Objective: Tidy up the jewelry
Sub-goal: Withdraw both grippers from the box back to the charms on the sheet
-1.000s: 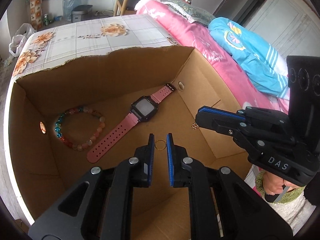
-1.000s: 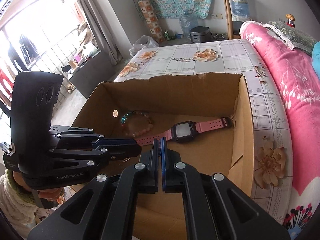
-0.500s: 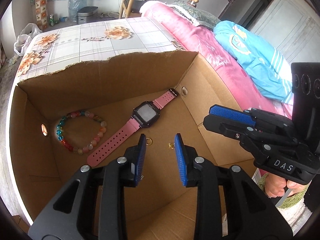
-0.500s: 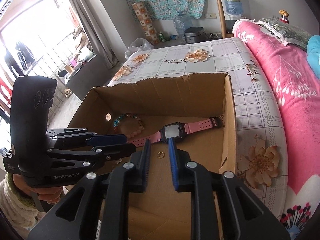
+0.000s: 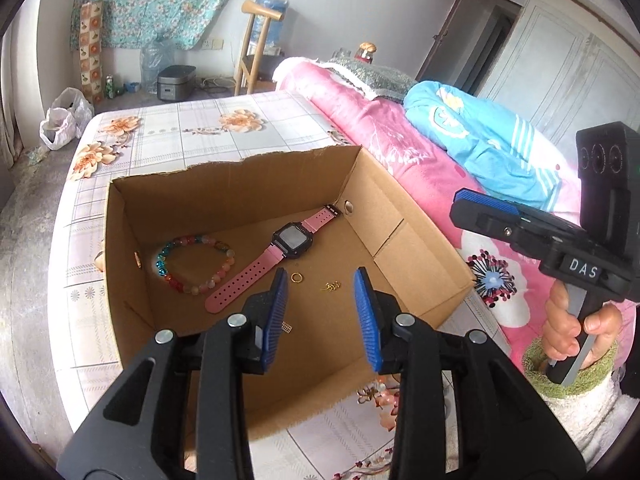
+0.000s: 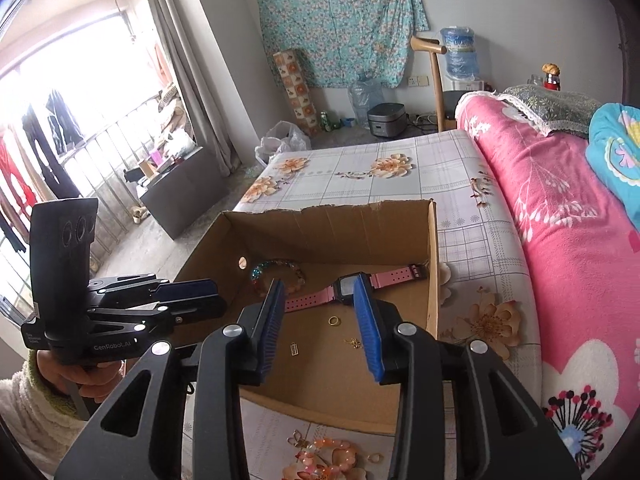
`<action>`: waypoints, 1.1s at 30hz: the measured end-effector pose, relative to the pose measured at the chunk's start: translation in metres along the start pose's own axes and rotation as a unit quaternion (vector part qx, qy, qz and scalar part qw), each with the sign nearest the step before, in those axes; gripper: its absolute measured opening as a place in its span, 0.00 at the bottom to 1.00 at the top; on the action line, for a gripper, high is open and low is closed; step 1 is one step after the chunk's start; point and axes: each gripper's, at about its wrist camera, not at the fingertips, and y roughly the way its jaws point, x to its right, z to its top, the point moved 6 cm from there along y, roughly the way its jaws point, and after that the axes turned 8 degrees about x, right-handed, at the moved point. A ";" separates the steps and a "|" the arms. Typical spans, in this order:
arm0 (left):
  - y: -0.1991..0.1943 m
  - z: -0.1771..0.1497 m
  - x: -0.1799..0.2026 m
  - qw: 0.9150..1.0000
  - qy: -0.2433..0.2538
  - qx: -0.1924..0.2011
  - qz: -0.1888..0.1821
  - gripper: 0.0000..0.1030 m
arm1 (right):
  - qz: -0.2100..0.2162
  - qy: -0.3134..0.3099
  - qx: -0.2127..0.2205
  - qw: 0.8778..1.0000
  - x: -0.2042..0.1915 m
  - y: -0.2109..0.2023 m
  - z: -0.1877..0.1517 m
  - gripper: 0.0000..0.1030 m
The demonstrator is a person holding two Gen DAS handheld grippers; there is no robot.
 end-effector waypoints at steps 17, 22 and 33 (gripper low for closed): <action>-0.026 -0.155 0.017 0.999 0.037 -0.015 -0.020 0.50 | -0.018 0.023 -0.043 0.999 -0.014 -0.037 -0.152 0.41; 0.010 -0.166 0.030 0.994 0.111 -0.018 -0.004 0.50 | -0.034 0.016 -0.083 0.996 -0.015 -0.010 -0.184 0.33; 0.051 -0.168 0.047 0.981 0.188 -0.043 -0.017 0.38 | -0.036 -0.063 -0.105 0.992 -0.021 0.019 -0.196 0.19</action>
